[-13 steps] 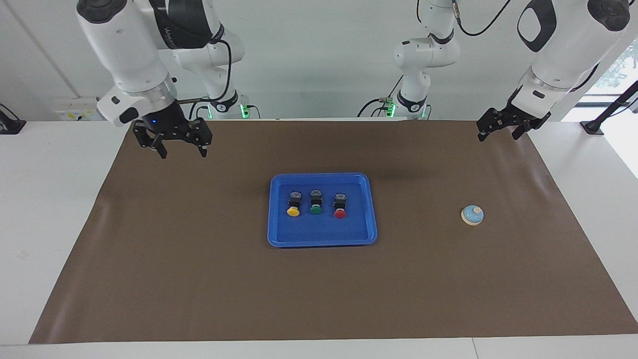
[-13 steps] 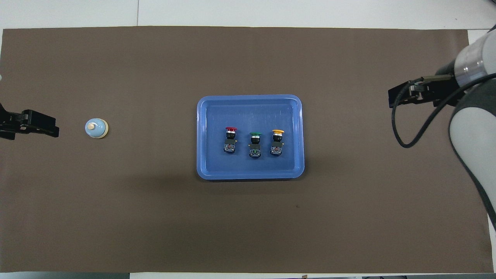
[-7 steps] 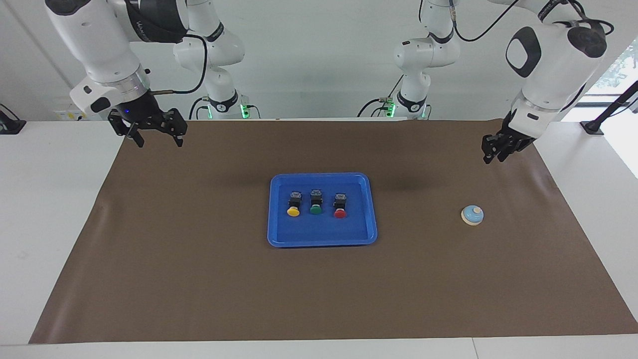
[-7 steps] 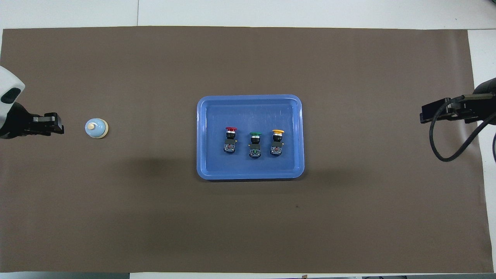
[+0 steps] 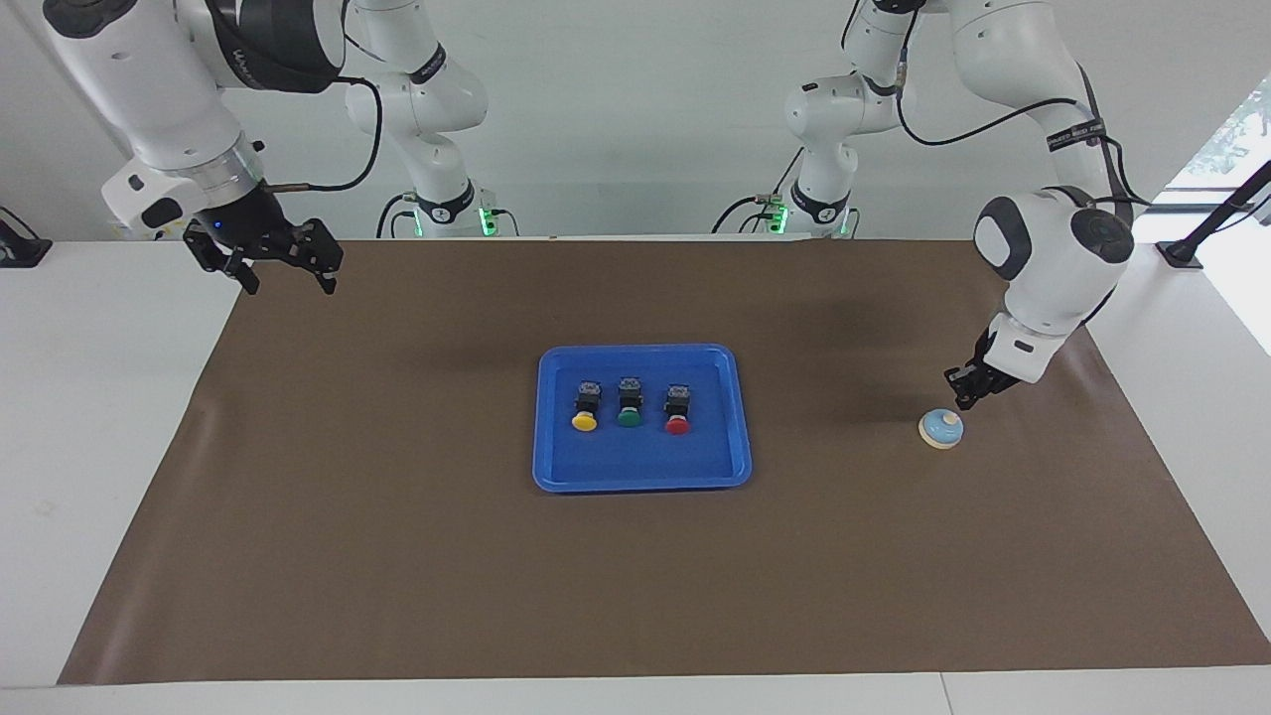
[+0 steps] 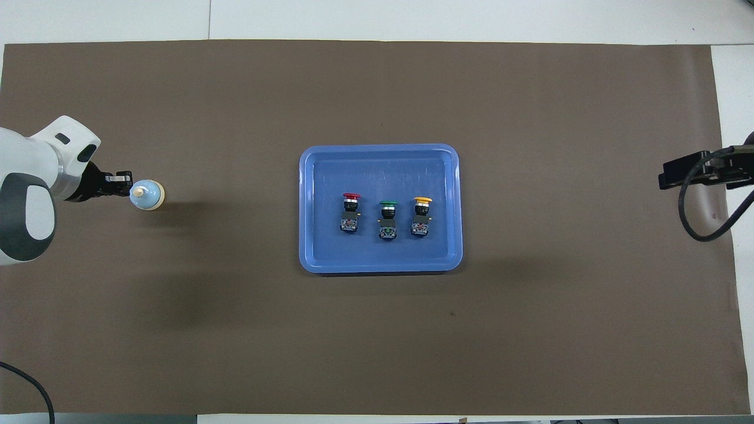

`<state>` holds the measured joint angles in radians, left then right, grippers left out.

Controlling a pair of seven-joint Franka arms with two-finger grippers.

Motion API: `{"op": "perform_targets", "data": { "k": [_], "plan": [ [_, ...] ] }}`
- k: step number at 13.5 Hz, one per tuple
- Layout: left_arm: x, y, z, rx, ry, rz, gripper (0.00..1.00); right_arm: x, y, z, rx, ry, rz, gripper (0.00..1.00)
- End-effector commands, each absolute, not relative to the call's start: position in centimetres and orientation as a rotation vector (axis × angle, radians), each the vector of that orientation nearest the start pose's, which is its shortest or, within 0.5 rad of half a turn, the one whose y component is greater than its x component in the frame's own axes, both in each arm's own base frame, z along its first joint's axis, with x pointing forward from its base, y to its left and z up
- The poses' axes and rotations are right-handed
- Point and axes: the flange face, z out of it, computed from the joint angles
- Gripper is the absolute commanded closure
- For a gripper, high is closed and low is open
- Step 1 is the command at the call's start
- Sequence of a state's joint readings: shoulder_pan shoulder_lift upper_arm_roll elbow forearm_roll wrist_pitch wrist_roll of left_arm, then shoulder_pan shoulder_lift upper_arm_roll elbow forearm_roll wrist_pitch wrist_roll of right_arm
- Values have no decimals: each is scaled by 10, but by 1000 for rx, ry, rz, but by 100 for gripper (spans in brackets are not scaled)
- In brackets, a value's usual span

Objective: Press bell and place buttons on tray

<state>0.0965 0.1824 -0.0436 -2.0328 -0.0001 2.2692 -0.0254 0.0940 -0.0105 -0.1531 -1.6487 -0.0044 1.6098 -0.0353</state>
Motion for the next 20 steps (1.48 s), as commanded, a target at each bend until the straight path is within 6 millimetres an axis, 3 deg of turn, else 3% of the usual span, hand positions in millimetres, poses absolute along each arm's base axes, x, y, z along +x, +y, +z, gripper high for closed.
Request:
{"op": "perform_targets", "data": {
  "k": [1,6,9,11,12,13,14,17,20],
  "plan": [
    [587,37,353,-3148,-123,-139,100,544,-34,597,-3151,11,62,0],
    [583,36,316,-3153,-113,-81,100,542,-28,594,-3158,-4,94,0],
    [582,38,316,-3153,-115,-66,100,541,-26,594,-3157,-4,103,0],
    [595,39,358,-3154,-109,13,100,541,-25,594,-3156,-2,103,0],
    [601,31,388,-3155,-86,62,78,541,-25,594,-3157,-2,101,0],
    [600,28,410,-3155,-78,103,49,541,-25,594,-3156,1,101,0],
    [596,24,432,-3154,-82,103,0,541,-25,594,-3158,0,101,0],
    [570,-9,495,-3150,1,24,0,541,-9,594,-3158,-9,100,0],
    [545,-12,535,-3145,19,104,0,541,-7,595,-3158,-9,98,0]
  ]
}}
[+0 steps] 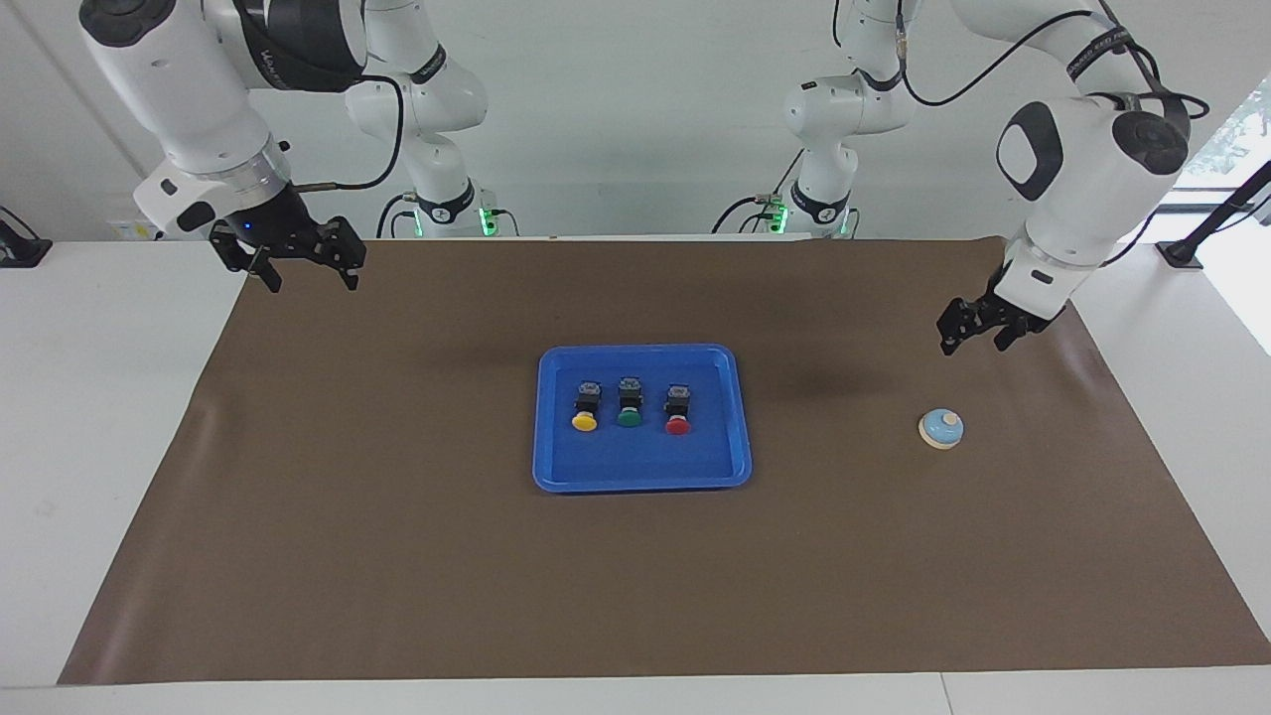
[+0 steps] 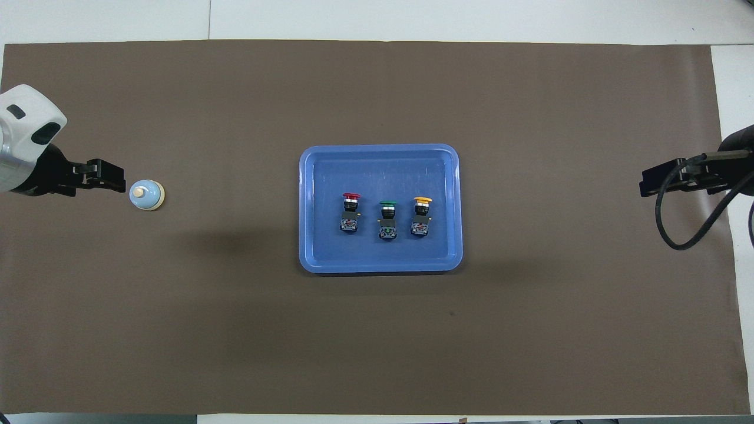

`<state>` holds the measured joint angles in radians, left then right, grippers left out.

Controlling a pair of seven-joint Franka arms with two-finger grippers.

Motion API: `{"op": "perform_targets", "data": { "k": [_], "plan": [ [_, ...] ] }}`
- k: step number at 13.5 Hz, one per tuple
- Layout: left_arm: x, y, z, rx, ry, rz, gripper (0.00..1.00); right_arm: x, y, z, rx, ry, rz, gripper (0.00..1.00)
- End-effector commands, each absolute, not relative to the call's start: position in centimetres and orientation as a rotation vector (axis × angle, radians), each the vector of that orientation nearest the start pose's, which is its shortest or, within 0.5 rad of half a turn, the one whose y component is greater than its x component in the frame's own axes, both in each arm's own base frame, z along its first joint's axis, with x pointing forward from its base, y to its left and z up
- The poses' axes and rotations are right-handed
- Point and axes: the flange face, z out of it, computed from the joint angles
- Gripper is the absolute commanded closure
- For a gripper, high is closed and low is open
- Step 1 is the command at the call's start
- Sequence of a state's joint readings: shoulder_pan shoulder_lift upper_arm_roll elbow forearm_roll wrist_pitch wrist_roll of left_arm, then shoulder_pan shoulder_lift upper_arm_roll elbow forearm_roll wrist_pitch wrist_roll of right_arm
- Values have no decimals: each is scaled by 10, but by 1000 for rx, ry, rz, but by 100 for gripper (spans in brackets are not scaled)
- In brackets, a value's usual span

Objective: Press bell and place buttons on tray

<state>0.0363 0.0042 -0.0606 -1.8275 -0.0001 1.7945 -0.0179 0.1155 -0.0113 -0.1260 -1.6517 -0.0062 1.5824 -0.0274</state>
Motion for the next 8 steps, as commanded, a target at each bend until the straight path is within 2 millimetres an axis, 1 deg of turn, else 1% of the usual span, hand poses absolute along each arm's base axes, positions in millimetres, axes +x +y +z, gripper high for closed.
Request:
{"op": "perform_targets", "data": {
  "k": [1,2,4,5,6,7,8],
  "plan": [
    [542,-13,539,-3143,27,147,0,542,-8,595,-3158,-14,95,0],
    [538,-13,539,-3138,37,200,0,542,-8,595,-3158,-19,93,0],
    [542,-13,548,-3140,47,183,0,544,-8,596,-3157,-19,86,0],
    [542,-14,549,-3140,52,186,0,545,-8,597,-3158,-19,83,0],
    [539,-18,547,-3137,61,217,0,545,-9,597,-3158,-16,81,0],
    [536,-34,547,-3132,106,241,0,544,-10,595,-3158,-11,85,0],
    [534,-38,546,-3130,119,258,0,543,-11,595,-3157,1,90,0]
  ]
}}
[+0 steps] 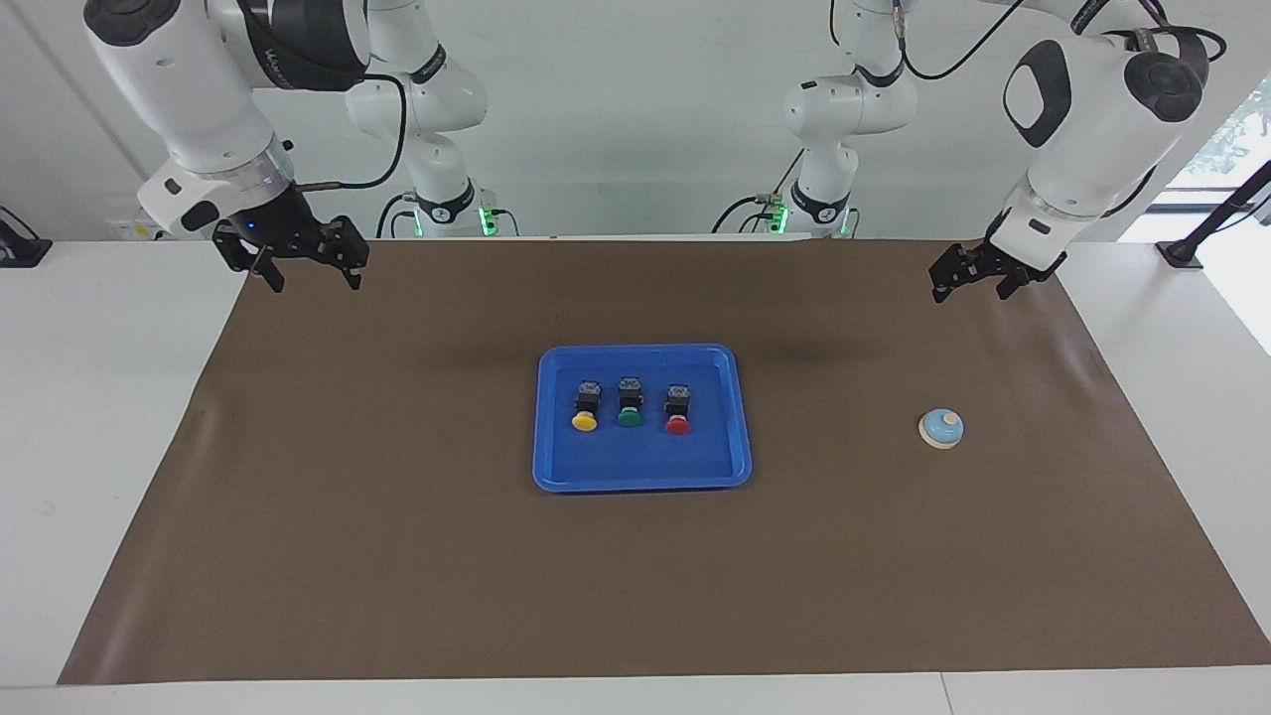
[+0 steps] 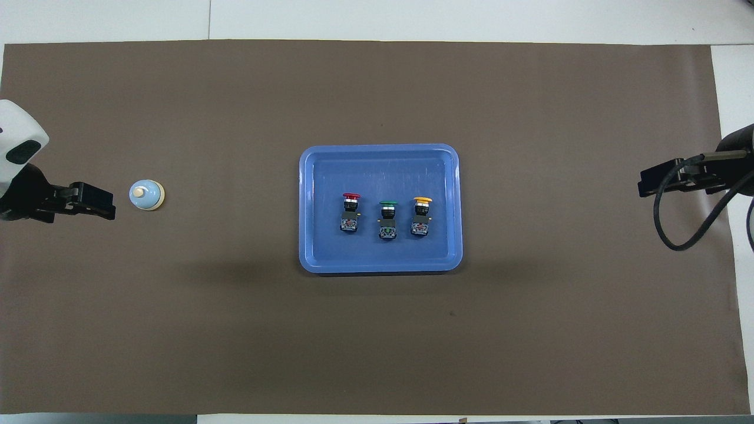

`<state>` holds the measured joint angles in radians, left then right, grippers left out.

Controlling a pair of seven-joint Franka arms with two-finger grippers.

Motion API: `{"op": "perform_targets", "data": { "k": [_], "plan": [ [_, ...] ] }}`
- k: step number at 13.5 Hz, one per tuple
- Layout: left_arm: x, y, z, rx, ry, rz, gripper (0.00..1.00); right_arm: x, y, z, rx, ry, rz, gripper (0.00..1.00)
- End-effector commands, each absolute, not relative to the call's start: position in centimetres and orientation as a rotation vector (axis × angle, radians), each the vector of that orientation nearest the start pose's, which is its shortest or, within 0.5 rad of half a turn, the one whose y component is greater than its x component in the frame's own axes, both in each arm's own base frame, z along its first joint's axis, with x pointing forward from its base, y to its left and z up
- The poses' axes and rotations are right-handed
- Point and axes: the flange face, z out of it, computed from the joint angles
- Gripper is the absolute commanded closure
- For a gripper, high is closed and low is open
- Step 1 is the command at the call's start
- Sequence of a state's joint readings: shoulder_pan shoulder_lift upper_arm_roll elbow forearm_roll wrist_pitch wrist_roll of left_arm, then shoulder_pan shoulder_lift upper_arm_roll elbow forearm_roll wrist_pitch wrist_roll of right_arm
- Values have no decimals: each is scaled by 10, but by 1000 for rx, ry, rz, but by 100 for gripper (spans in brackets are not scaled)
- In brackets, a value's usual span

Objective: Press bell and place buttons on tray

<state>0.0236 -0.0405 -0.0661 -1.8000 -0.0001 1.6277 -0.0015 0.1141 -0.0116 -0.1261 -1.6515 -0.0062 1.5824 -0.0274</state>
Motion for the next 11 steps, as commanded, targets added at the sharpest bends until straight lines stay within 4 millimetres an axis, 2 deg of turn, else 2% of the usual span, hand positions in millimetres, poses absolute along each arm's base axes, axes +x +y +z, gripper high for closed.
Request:
{"op": "perform_targets", "data": {
  "k": [1,3,5,6,8,11],
  "plan": [
    [534,-40,548,-3130,123,251,0,543,-11,595,-3157,1,88,0],
    [539,-37,550,-3131,117,243,0,543,-11,595,-3157,5,83,0],
    [551,-36,564,-3137,113,217,0,544,-14,595,-3161,20,76,0],
    [553,-39,570,-3138,122,213,0,544,-16,594,-3159,82,75,0],
    [551,-41,571,-3136,127,217,0,543,-14,593,-3155,216,81,0],
    [552,-48,571,-3134,146,195,0,542,-15,592,-3154,223,86,0]
  ]
}}
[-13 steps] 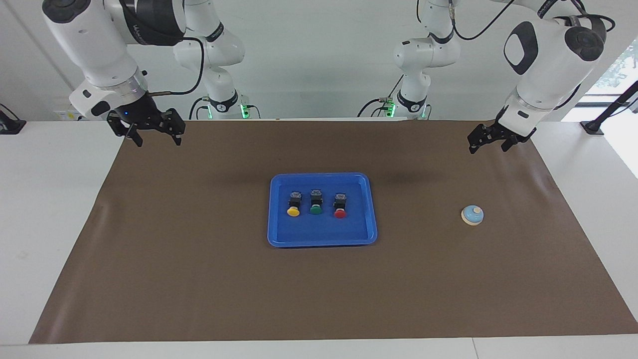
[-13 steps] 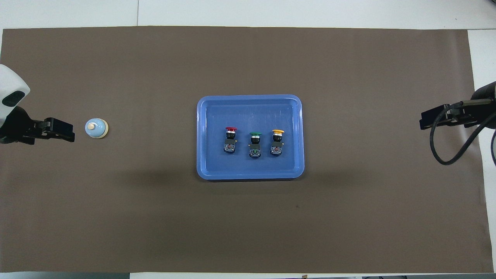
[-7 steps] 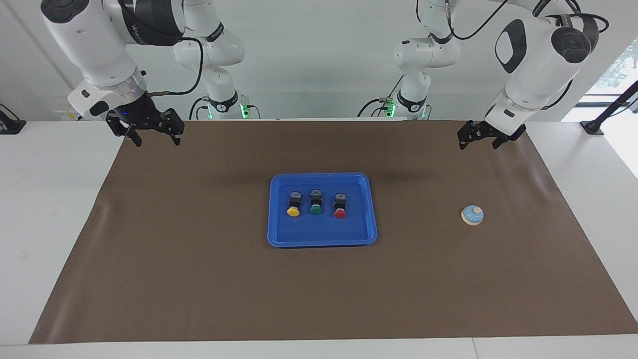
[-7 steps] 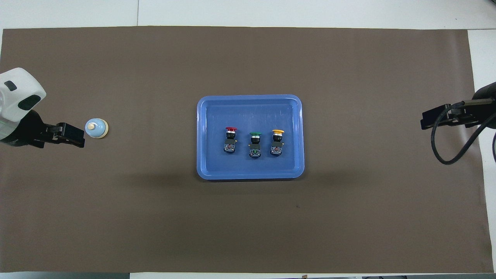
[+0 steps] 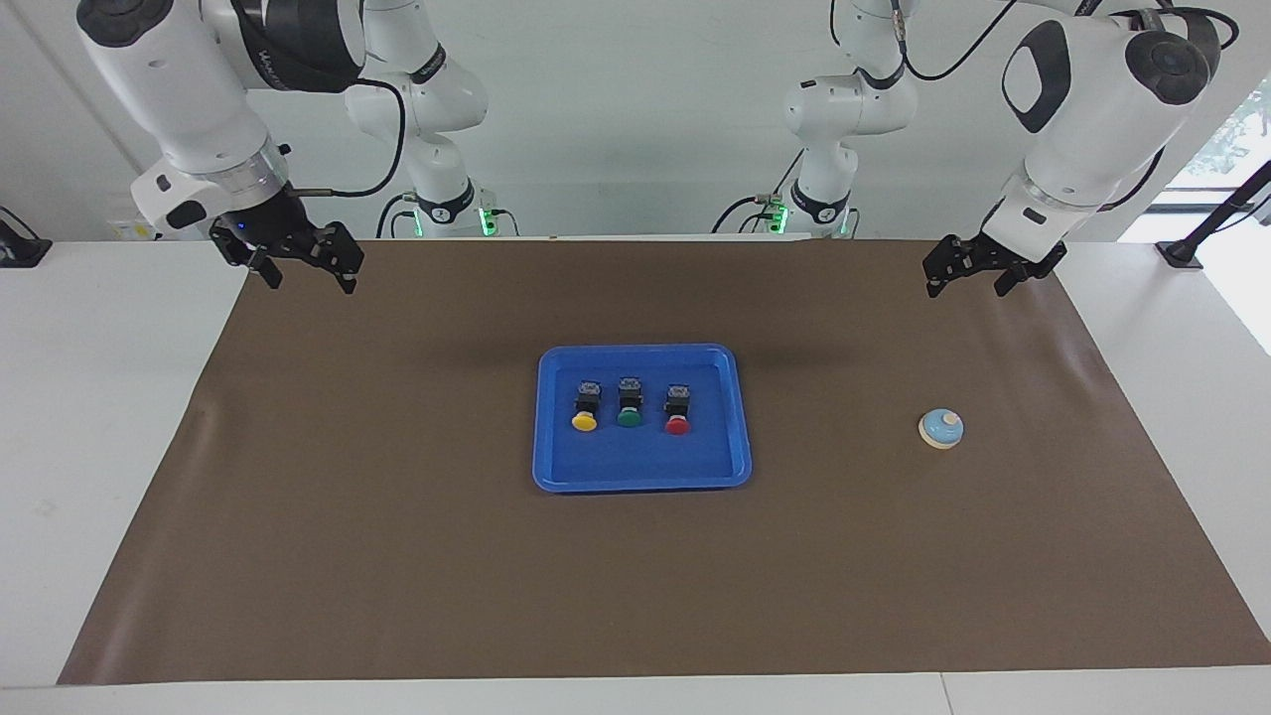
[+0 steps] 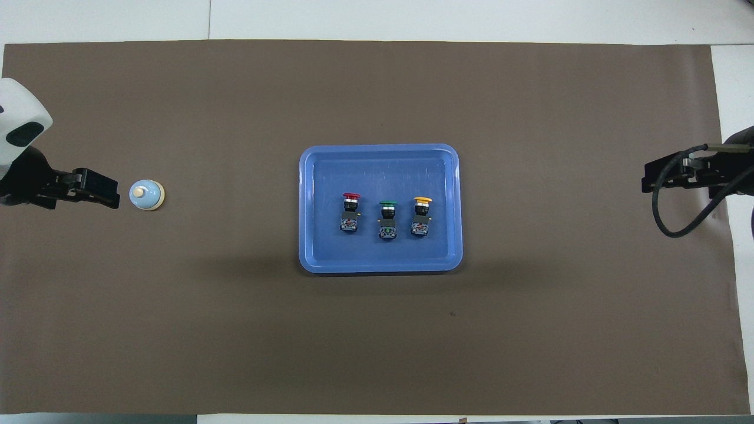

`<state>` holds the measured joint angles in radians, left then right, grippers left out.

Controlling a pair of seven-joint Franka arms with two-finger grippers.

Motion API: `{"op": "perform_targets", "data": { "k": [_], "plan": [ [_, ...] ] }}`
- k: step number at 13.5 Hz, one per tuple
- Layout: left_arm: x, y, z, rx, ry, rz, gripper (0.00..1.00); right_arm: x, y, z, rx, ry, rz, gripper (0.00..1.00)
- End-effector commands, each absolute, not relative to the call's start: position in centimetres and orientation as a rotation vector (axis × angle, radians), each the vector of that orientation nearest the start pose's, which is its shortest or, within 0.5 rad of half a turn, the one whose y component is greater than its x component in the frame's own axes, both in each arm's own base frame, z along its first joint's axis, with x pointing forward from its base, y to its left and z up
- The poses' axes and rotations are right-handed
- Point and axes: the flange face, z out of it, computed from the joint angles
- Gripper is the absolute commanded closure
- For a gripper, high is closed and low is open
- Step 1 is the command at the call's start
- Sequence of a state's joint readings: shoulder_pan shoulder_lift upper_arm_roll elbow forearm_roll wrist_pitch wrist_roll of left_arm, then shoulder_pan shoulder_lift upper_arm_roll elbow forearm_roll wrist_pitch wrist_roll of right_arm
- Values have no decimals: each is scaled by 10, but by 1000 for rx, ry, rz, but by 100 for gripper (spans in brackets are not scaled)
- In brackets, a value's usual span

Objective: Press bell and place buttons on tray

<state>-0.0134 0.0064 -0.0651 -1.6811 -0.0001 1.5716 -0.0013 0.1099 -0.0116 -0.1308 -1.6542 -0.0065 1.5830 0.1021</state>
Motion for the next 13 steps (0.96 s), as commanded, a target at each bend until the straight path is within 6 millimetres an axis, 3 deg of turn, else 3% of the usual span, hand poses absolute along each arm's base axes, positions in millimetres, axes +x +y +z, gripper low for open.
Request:
{"op": "perform_targets", "data": {
  "k": [1,13],
  "plan": [
    [552,-46,574,-3135,142,186,0,542,-15,591,-3155,223,91,0],
    [556,-44,590,-3136,137,108,0,541,-15,594,-3153,211,96,0]
  ]
}}
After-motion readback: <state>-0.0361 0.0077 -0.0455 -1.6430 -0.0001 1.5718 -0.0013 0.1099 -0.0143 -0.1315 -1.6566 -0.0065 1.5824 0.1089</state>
